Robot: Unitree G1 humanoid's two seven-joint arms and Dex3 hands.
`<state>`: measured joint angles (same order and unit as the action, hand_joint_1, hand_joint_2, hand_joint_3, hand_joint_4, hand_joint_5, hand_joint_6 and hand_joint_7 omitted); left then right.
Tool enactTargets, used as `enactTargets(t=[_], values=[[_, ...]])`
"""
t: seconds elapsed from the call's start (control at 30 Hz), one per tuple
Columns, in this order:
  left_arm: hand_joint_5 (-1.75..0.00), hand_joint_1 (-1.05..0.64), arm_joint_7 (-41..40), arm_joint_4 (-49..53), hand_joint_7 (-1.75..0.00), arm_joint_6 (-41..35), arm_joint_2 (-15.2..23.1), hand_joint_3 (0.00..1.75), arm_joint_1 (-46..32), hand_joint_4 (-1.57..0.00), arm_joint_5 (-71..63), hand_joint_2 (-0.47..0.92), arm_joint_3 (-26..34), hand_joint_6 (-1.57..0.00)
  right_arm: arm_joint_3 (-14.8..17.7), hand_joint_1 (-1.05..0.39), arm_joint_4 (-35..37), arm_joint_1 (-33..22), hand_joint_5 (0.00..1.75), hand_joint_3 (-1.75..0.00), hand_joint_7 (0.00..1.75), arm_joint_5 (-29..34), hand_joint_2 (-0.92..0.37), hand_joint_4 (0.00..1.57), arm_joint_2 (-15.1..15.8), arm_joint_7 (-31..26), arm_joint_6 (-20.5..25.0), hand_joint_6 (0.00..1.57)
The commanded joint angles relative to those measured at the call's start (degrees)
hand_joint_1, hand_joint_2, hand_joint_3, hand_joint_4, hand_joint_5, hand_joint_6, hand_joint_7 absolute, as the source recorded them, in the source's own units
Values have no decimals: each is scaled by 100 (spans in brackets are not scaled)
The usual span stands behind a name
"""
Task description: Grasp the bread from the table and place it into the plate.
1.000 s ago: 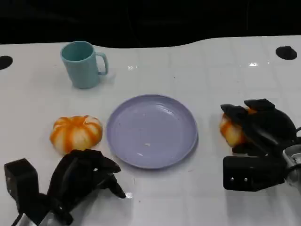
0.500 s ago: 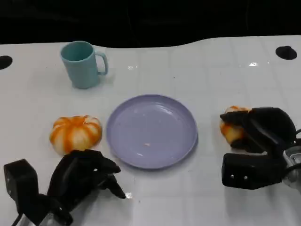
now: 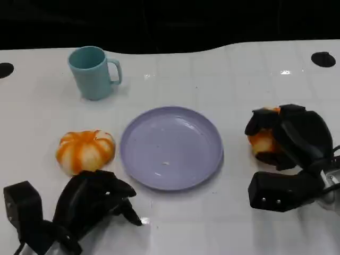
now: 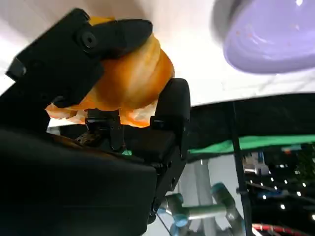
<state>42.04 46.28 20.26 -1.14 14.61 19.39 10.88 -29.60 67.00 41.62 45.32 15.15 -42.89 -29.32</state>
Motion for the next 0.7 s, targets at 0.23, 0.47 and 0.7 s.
enactTargets(t=[0.23,0.47,0.7], values=[[-59,-105,-95,-50,-18,-30,81,0,-68,-157,-31,73,16,-157,196,-5,-467,65,175,-131,157,-261,-29,100,-31,-350,-475,84],[-59,-105,-108,23,-19,57,92,1,-35,-157,-72,75,11,-157,396,-4,-951,115,175,-139,173,-700,-27,102,-288,307,-950,77],[-59,-105,-87,29,-19,64,107,0,-52,-157,-81,74,31,-157,346,-7,-1334,264,175,-144,170,-789,-24,101,-623,1235,-909,77]])
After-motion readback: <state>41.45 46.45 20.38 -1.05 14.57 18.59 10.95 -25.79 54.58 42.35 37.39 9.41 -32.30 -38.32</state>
